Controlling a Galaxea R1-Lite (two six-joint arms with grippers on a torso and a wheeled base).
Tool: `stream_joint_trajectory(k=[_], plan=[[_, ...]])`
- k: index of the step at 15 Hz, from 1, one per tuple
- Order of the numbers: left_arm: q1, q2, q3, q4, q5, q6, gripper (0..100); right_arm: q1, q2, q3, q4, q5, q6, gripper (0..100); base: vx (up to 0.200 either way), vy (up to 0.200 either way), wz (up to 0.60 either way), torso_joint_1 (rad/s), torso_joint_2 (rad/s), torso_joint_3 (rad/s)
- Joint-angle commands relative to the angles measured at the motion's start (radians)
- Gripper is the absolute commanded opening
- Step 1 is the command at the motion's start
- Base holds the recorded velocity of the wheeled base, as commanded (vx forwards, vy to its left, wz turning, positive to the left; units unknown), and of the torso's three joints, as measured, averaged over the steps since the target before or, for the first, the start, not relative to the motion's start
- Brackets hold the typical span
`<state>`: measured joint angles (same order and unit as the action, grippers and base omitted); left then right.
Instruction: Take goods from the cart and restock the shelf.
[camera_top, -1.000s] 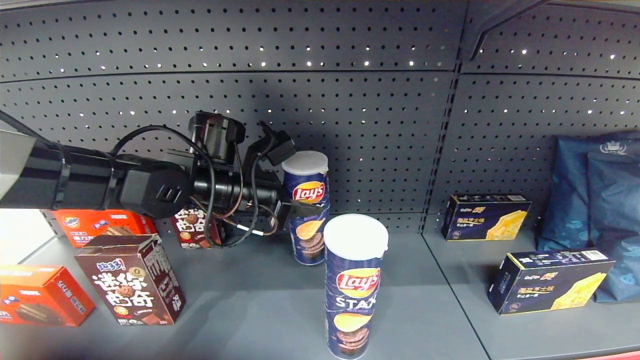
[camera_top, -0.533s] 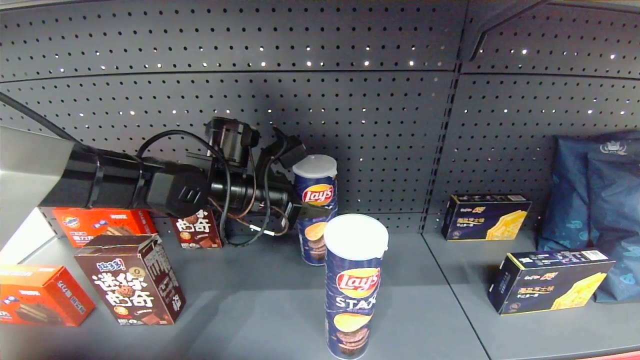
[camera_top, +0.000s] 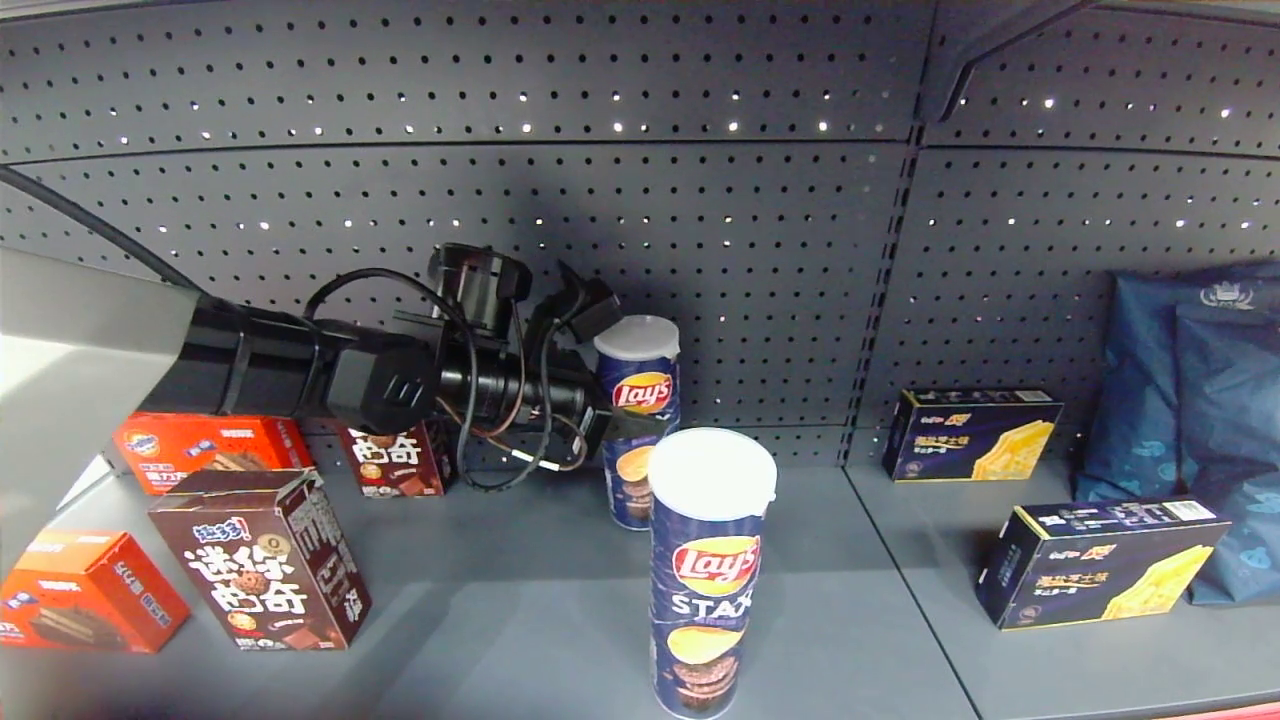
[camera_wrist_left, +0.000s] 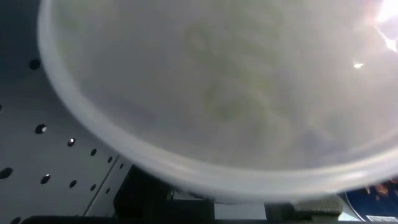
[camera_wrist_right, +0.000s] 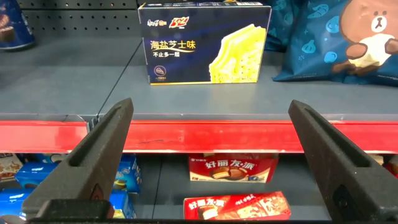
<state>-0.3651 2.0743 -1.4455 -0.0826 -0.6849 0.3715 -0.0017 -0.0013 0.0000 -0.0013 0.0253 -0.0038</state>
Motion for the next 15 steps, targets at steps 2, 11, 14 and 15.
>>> stream_joint_trajectory(k=[2,11,14,15], plan=[[0.0,0.012,-0.001,-0.002,-0.01,0.0,0,0.0,0.001,0.0,0.0,0.001,0.001,100,0.0,0.0,0.0,0.0,0.0,0.0],[0.011,0.013,0.008,0.0,-0.012,0.004,0,0.0,0.001,0.0,0.0,0.001,-0.001,100,0.0,0.0,0.0,0.0,0.0,0.0],[0.011,0.013,0.013,0.0,-0.01,0.006,0,0.0,0.001,0.0,0.0,0.001,-0.001,100,0.0,0.0,0.0,0.0,0.0,0.0],[0.011,0.013,0.016,0.0,-0.01,0.006,100,0.0,0.001,0.0,0.0,0.001,-0.001,100,0.0,0.0,0.0,0.0,0.0,0.0]])
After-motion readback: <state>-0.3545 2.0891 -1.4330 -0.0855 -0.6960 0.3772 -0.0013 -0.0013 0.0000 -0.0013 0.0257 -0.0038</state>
